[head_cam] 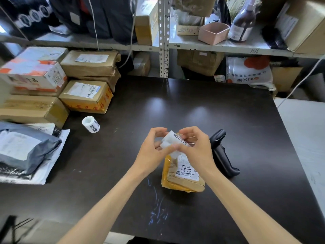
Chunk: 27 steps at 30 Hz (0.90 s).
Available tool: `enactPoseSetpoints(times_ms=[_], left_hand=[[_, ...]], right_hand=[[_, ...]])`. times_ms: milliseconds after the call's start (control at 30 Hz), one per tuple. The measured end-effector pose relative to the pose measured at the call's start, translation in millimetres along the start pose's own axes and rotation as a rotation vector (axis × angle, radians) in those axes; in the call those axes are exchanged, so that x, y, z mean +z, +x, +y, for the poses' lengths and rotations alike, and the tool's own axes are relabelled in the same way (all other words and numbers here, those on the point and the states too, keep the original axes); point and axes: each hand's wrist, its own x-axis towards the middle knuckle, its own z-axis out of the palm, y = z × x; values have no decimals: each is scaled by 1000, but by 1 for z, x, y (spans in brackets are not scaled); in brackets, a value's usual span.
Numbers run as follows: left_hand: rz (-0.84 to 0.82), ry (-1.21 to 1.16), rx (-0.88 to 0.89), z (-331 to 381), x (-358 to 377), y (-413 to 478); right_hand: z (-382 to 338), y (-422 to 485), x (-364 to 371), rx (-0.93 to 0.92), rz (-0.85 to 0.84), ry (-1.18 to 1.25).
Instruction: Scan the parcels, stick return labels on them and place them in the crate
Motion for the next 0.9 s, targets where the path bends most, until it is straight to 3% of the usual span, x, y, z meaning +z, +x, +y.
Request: enactPoseSetpoints(times_ms=[100, 233, 367, 533, 633, 733, 800, 867, 900], left_hand=[[58, 1, -13, 7, 2, 6], [65, -22, 46, 12, 3, 8], [100, -47, 36, 14, 4, 8], [25, 37, -20, 14, 3, 8], [12, 99, -23, 13, 1, 9], [9, 143, -13, 12, -3, 11], [5, 133, -16, 14, -6, 12], [1, 110, -32, 15, -9, 13], [7, 101, -39, 15, -10, 12]], right_hand=[[1, -6, -3, -95, -30, -26], [0, -4, -12, -50, -39, -13], [-2, -4, -18, -211, -30, -176], [3, 3, -22, -294, -40, -326], [3, 4, -23, -307, -62, -300], [1, 11, -25, -181, -82, -80], [0, 14, -28, -96, -31, 35], [2, 14, -29, -174, 93, -136], [1, 12, -29, -304, 158, -286]])
